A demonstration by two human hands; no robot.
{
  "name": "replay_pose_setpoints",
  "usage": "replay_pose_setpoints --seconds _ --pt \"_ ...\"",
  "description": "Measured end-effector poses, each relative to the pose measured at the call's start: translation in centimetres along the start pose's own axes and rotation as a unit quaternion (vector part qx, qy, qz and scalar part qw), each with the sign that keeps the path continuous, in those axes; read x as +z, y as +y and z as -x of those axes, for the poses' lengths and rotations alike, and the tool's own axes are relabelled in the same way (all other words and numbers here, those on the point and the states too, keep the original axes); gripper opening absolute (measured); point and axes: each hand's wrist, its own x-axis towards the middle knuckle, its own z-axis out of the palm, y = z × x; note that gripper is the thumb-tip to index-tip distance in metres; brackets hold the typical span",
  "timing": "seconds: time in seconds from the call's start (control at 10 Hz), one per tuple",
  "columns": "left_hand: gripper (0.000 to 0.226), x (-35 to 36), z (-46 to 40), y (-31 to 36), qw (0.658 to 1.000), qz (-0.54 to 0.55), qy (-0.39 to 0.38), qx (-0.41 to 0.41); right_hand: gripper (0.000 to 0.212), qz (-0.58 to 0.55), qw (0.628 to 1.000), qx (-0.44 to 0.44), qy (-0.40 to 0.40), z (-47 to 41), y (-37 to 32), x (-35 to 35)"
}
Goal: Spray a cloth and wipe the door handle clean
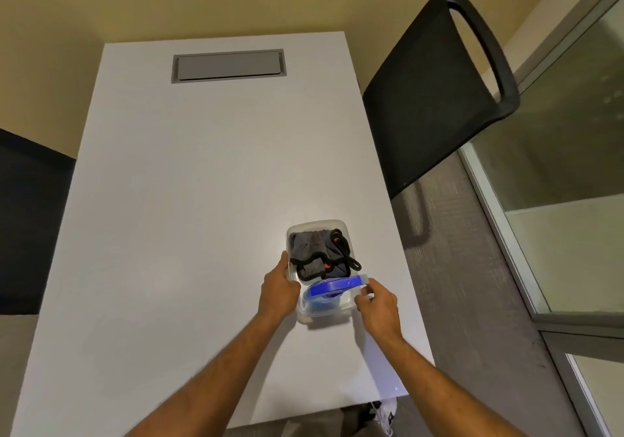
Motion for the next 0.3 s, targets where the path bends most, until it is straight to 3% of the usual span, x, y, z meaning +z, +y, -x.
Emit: replay_pose_setpoints --seconds 0.1,0.2,0.3 --pt "0.059 -0.5 0.6 0.7 1.0 -0.012 -0.01 0.002 0.048 -0.008 1.0 0.013 -0.017 0.5 -0.2 -0.8" --pt "0.076 -1.7 1.0 2.2 1.0 -0.017 0.006 -0.017 0.057 -0.008 1.0 0.023 -0.008 1.3 -0.2 -2.9" --pt "0.076 -4.2 1.0 6.0 0.998 -0.026 0.034 0.044 0.059 -0.009 0.998 -0.011 0.06 2.9 -0.1 -7.0"
